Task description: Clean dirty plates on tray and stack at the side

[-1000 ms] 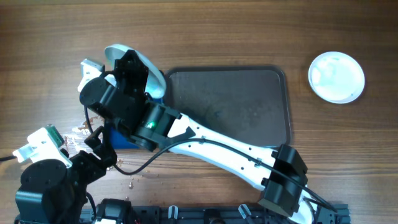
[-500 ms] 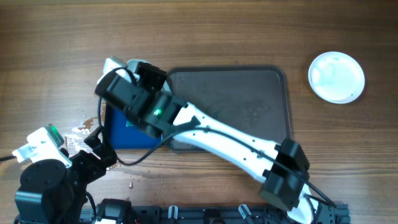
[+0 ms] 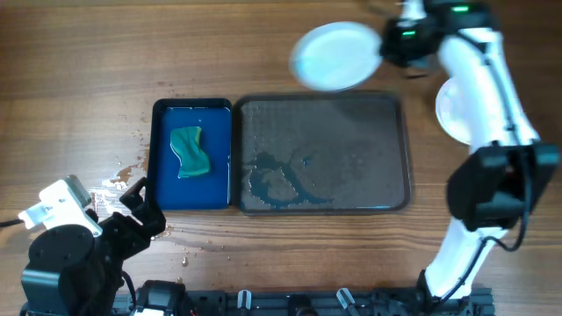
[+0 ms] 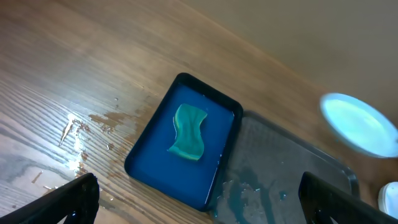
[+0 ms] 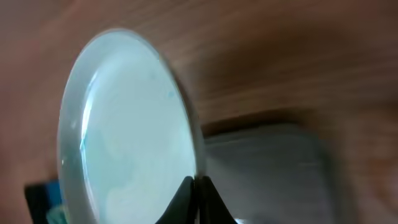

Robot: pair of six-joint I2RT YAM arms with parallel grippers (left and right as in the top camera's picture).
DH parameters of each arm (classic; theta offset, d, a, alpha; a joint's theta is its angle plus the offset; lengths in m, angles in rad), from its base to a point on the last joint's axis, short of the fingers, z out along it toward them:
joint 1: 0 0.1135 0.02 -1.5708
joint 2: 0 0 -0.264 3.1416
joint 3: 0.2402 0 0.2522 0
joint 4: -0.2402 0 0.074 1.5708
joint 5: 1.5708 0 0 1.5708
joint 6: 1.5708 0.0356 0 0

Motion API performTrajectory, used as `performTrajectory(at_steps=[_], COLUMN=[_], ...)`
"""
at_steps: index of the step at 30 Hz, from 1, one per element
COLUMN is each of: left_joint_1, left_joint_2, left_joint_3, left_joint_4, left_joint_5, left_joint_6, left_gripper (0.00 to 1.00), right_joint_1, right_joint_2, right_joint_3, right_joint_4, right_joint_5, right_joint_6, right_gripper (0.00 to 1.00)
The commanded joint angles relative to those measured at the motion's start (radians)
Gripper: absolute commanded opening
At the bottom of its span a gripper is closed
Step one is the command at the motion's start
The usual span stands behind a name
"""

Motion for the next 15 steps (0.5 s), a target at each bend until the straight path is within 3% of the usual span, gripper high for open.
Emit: performTrajectory(at_steps=[1,7,11,12,15], left_joint_1=[-0.004,-0.004,-0.004,-0.004,-0.004], left_joint_2=[0.014,0.071,0.114,0.130,0.179], left_joint_3=[0.013,0.013,0.013,0.013,0.013], left_joint_4=[0.004,0.005,0.005,0.011,0.033], left_joint_5=[0.010,0.010,0.010,0.010,0.040], left_joint_6=[-0.008,-0.038,-0.038,-0.038,-0.037], left_gripper=[1.00,1.00,1.00,1.00,1.00], right_joint_1=[-0.196,-0.495,-0.549,-0.528,-0.422], right_joint_2=[-0.050,-0.050,-0.050,-0.047,-0.018], right_joint_3=[0.013,0.013,0.013,0.013,0.012], right_joint_4=[-0.067,-0.182,-0.202,-0.195,-0.169], right_joint_5=[-0.034,0.165,0.146,0.080,-0.016], right_joint_6=[0.050,0.043,-0.065,-0.138,-0.306], right_gripper=[0.04,0.04,0.07,0.43,0.62])
